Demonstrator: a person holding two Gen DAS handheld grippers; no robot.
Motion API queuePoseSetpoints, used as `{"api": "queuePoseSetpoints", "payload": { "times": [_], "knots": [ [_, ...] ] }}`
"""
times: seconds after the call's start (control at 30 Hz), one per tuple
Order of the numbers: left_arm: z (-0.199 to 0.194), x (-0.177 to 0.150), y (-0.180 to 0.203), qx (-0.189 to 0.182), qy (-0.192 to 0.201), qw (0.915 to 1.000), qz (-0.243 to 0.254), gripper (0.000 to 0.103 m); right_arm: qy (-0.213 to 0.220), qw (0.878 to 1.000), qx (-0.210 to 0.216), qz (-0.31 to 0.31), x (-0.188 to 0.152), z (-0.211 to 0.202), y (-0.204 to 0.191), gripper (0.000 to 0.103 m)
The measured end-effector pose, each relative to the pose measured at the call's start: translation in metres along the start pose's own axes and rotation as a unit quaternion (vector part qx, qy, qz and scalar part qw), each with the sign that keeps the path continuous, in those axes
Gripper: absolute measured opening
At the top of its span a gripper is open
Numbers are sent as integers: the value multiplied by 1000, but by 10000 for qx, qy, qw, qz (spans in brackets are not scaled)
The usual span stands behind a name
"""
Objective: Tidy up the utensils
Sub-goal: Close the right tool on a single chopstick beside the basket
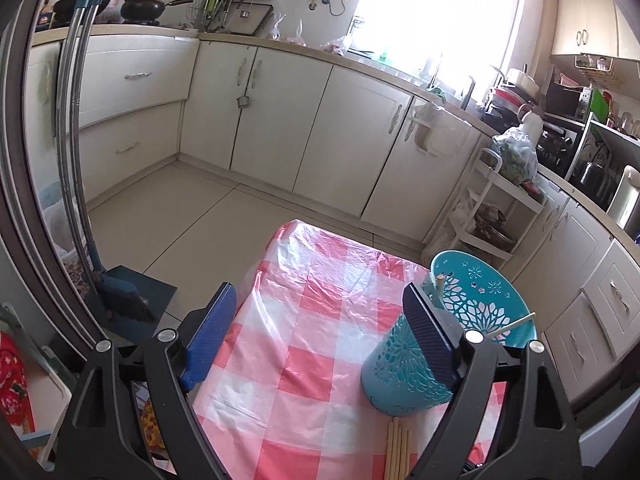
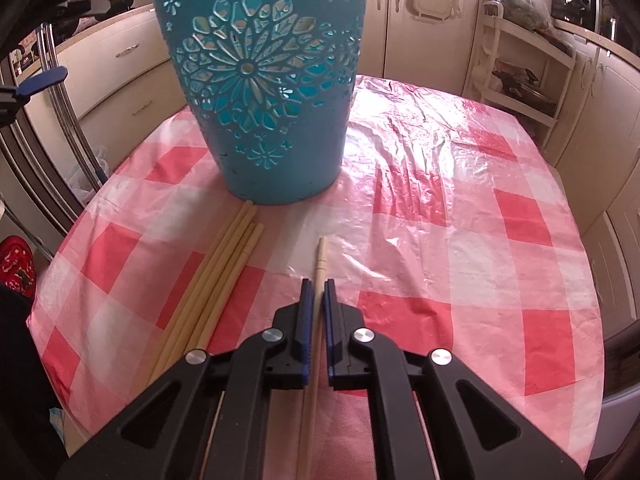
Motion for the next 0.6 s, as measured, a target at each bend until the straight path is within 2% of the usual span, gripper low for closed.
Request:
{"api": "queuePoseSetpoints", "payload": {
  "times": [0.1,0.3,0.6],
  "knots": [
    [1,-3,-3,21,-58,10000,-34,82,-115,9998,134,33,1,1,2,6],
    [4,-8,-3,45,-150,9999,-45,83,-35,9999,37,-107,-1,0,-1,6],
    [1,-10,1,1,-201,9998,32,83,-208,9977,404,496,-1,-1,14,6]
  ]
}}
Point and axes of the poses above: each gripper's, at about its wrist camera, not at the fingertips, and z roughly the way its jaws point, y to its right, x to its top, the point moved 6 cm from there along z, roughly the way its jaws point, and after that the axes turned 10 degrees about -x, right-handed, at the moved point
